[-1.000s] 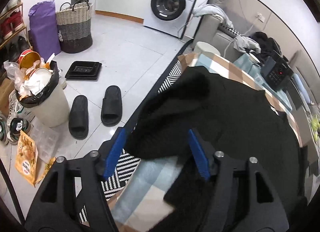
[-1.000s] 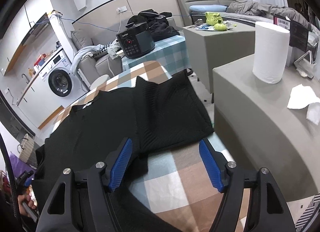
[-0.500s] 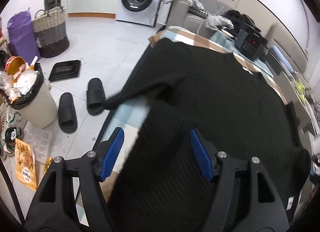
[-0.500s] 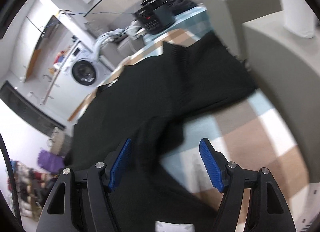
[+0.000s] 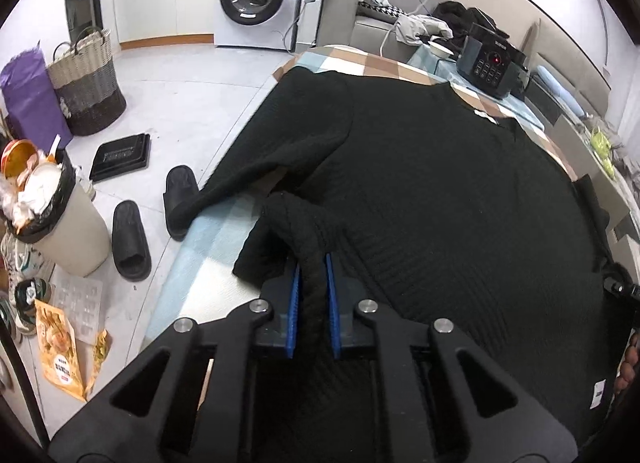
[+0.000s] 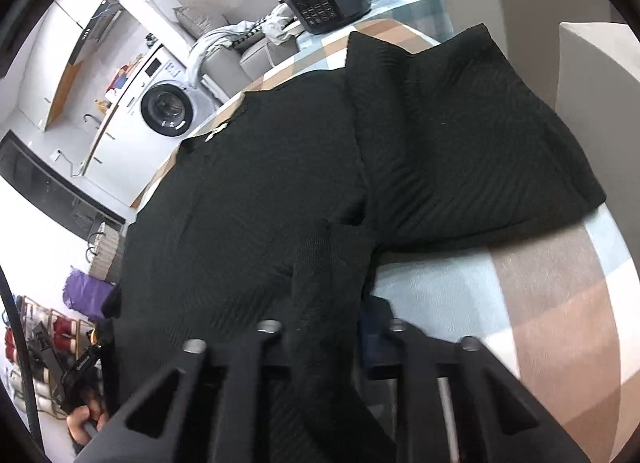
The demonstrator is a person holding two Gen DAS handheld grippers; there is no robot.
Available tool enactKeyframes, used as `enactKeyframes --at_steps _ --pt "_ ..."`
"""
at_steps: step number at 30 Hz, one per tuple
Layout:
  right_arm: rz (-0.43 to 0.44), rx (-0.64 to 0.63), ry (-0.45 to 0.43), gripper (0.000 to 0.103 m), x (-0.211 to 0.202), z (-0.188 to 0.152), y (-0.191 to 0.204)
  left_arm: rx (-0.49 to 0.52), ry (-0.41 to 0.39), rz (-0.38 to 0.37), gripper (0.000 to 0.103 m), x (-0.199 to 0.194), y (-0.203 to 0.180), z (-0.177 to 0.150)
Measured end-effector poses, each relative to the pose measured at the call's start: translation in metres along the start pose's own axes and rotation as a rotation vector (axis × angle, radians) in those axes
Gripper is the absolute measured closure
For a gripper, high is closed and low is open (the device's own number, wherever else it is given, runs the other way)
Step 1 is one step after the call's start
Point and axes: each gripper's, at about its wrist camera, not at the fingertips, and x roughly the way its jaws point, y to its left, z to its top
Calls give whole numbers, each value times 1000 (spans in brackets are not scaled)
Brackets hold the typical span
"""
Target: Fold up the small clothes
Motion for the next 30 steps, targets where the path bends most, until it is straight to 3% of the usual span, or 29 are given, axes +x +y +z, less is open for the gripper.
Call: enactKeyframes --at_steps 4,10,12,13,15,21,24,25,29,30 --pt "-53 2 -31 89 7 16 -2 27 -5 -12 94 13 -25 11" --pt "-46 51 -26 86 16 40 -13 28 11 -21 94 33 -45 30" --pt "-34 59 -21 80 13 36 -14 26 20 -30 94 35 -45 29" --pt "-28 62 -20 69 9 32 -15 21 20 -35 94 35 -43 27" --pt "-22 68 -9 58 1 19 -17 14 34 -47 93 33 -39 19" --pt "-7 35 8 58 -25 -23 -25 14 34 -59 87 13 -27 -7" --pt "-16 -11 -18 58 -40 -39 -29 17 36 -58 77 7 -22 -20" --pt "-26 -19 -22 59 -42 -42 -30 15 40 -58 76 7 -21 -23" --pt "-36 -35 -53 94 -47 -45 -36 25 26 -57 78 4 -20 -38" --pt "-40 -30 -55 95 -47 -45 -37 33 24 -53 88 3 -21 -40"
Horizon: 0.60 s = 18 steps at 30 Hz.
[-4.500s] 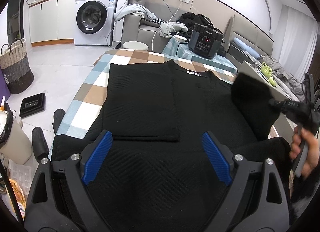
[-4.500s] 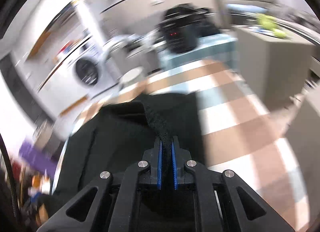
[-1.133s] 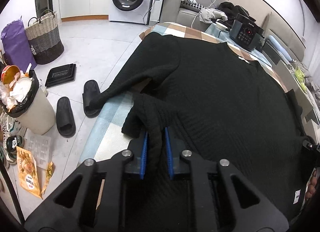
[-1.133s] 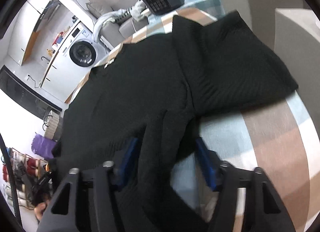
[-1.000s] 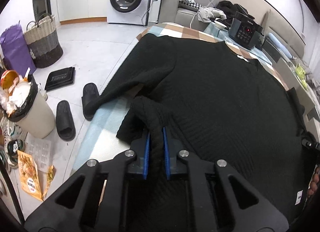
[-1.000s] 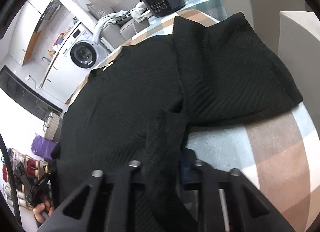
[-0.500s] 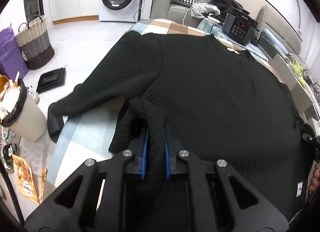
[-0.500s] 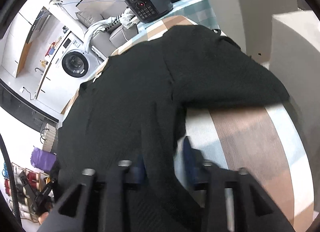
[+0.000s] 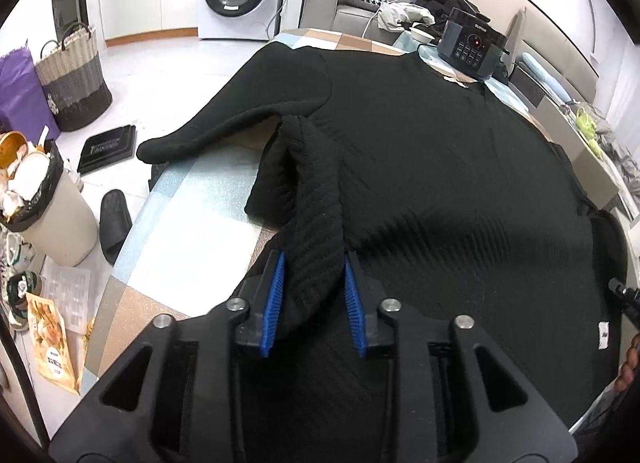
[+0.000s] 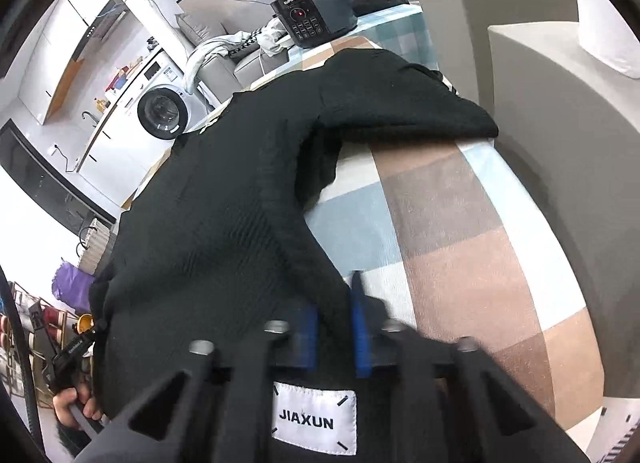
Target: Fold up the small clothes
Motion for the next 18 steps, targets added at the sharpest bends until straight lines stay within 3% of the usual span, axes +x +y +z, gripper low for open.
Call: enactKeyframes --at_steps 3,18 --pt "2 30 -17 97 -5 2 -2 -16 4 -21 96 -6 2 -10" --pt "-45 49 1 97 -32 -21 -22 -33 -1 -50 97 -68 15 -64"
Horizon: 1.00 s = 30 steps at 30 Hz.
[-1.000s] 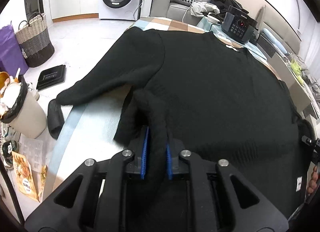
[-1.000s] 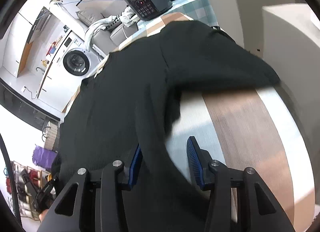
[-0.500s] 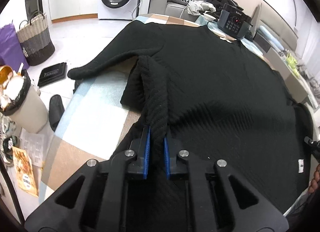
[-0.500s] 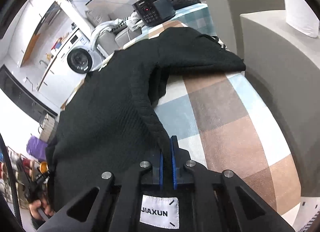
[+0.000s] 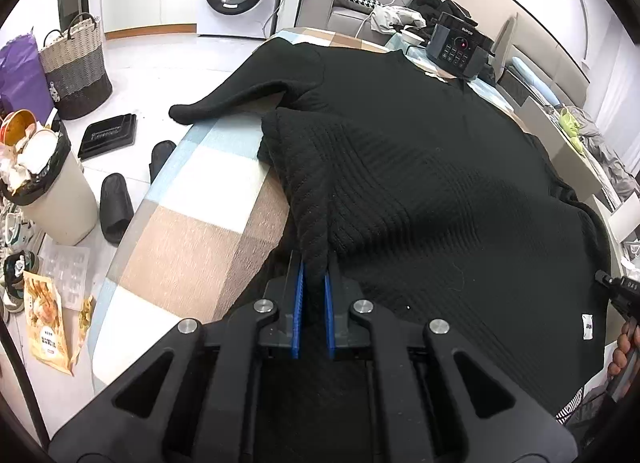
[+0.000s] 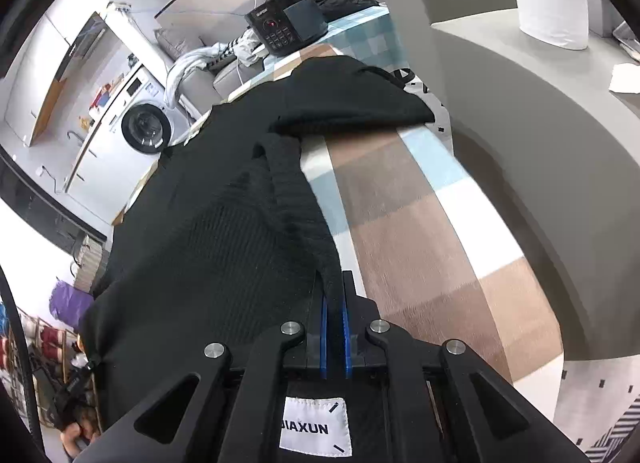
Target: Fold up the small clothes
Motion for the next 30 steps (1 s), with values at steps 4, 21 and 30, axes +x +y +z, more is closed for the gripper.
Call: enactKeyframes --at_steps 4,21,30 --pt "-17 -34 33 97 4 -3 6 -17 -5 7 97 -4 4 -1" --pt "38 38 -86 54 -17 21 9 -83 -75 56 55 -30 23 25" --pt "-2 0 -40 87 13 23 19 -62 -68 60 54 -24 14 32"
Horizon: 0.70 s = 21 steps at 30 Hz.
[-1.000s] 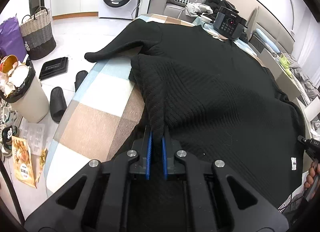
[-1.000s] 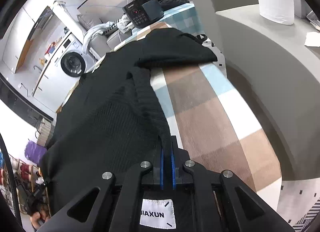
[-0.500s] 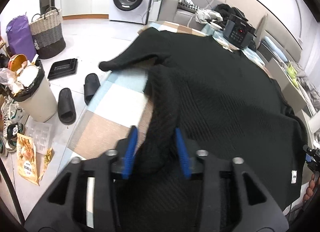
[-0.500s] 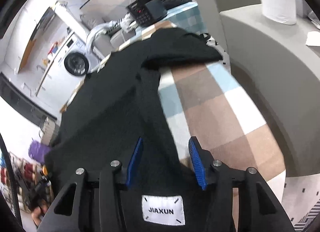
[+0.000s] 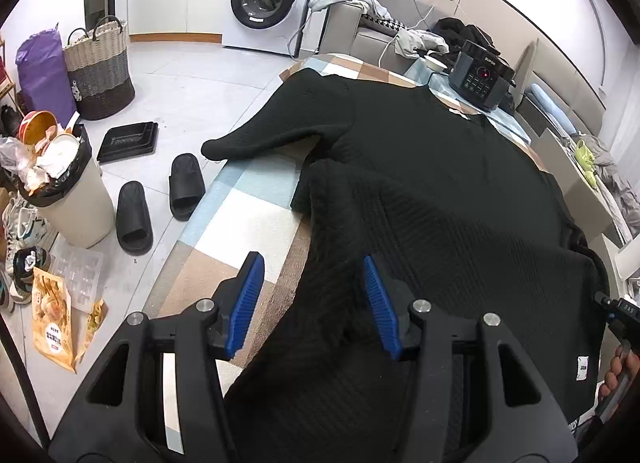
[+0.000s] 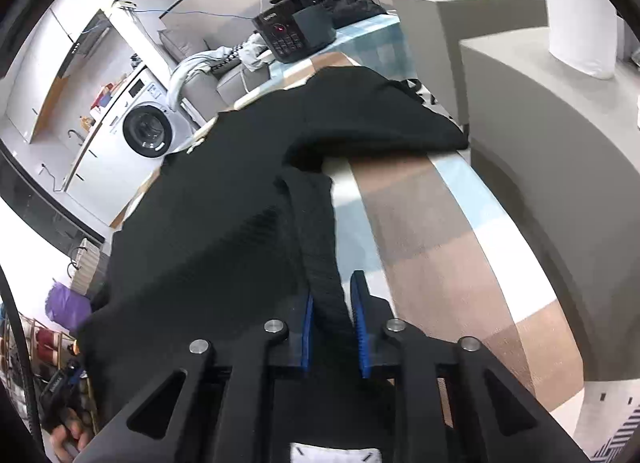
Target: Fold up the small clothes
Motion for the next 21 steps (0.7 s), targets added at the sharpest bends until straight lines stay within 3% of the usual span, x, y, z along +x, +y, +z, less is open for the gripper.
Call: enactKeyframes --at_steps 2,5,12,13,16,19,21 --pt "-17 -4 7 93 -1 -5 -5 8 1 4 54 2 -2 0" --pt "-31 -8 25 94 -6 -11 -11 12 7 1 54 6 -5 2" --pt "10 77 22 87 -15 -5 -23 24 -1 -17 54 10 -11 8" --pt "13 84 12 84 -17 -3 -23 25 -3 -19 54 10 -12 10" --pt "33 109 -29 59 -23 8 -20 26 -12 -21 54 9 -14 16" --pt "56 153 -99 59 -35 21 -21 26 -23 -14 52 7 -14 22" --pt "44 183 -129 58 -39 30 -25 18 -35 -16 44 5 -13 27"
